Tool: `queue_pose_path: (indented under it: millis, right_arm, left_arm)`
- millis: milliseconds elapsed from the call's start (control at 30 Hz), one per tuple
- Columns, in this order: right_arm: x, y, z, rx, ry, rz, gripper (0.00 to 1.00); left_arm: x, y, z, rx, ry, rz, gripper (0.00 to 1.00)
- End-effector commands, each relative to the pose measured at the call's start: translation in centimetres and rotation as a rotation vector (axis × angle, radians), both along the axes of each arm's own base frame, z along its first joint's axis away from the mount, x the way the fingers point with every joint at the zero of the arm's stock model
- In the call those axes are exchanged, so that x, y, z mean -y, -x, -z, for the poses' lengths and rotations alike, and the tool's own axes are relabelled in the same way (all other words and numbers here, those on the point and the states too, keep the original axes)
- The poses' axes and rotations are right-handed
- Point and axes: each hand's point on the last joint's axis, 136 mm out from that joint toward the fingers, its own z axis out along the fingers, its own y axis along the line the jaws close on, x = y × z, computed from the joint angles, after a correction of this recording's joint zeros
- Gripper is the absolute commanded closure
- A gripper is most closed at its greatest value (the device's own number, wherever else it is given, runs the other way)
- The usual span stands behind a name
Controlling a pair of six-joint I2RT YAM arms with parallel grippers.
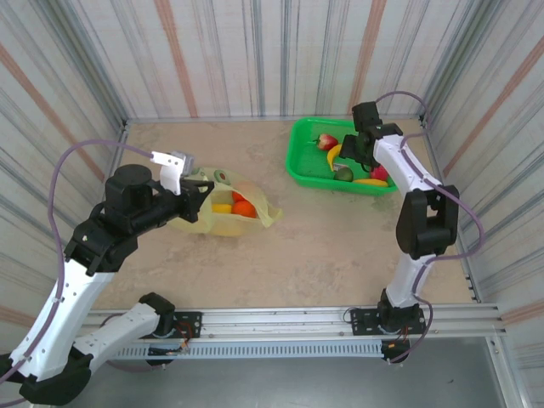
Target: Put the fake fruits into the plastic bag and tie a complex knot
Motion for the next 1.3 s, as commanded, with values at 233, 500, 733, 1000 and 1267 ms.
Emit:
queue_pose_path:
  millis: [233,500,733,1000,1267]
  right_arm:
    - [6.3,-0.4,3.8,-0.220,0.199,0.106,0.16]
    - [7.3,-1.6,7.4,-0.278,0.090,0.136,0.18]
    - [6.1,-2.4,10.7,-0.305,-0.036,0.096,0.23]
    - [5.5,-3.1,10.7,-0.287,-0.074,0.083,0.41]
    - [5.9,-3.7,4.1,-0.118,-0.047,0.081,0.50]
  left_arm:
    - [1.0,0.2,-0.3,0.027,0.031,0.060,1.00]
    - [0.8,0.4,-0.1,0.040,0.003,0.054,1.00]
    - [0.6,0.2,-0.1,0.040,-0.001,0.042,1.00]
    - [0.5,0.3,-0.5,0.035,0.005,0.030,1.00]
    - [0.2,0.1,-0.6,0.030,0.006,0.009,1.00]
